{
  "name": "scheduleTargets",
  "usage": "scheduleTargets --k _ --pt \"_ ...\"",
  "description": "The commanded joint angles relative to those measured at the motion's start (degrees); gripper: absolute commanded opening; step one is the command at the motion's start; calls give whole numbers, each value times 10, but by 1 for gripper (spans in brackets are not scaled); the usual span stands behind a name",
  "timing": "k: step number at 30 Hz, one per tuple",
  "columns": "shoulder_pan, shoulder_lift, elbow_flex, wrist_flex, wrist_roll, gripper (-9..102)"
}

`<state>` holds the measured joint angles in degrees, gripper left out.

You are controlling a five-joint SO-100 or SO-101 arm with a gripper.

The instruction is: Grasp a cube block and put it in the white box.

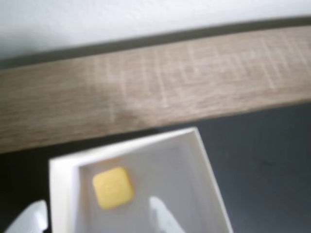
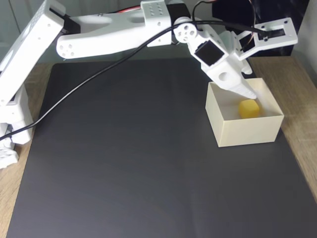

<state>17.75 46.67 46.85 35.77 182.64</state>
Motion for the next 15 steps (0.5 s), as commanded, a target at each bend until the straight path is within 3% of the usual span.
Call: scheduleTargets --k 1,10,15 --pt "1 17 -27 7 -2 25" --pt "-18 62 -27 66 4 5" --pt "-31 102 -19 113 -4 0"
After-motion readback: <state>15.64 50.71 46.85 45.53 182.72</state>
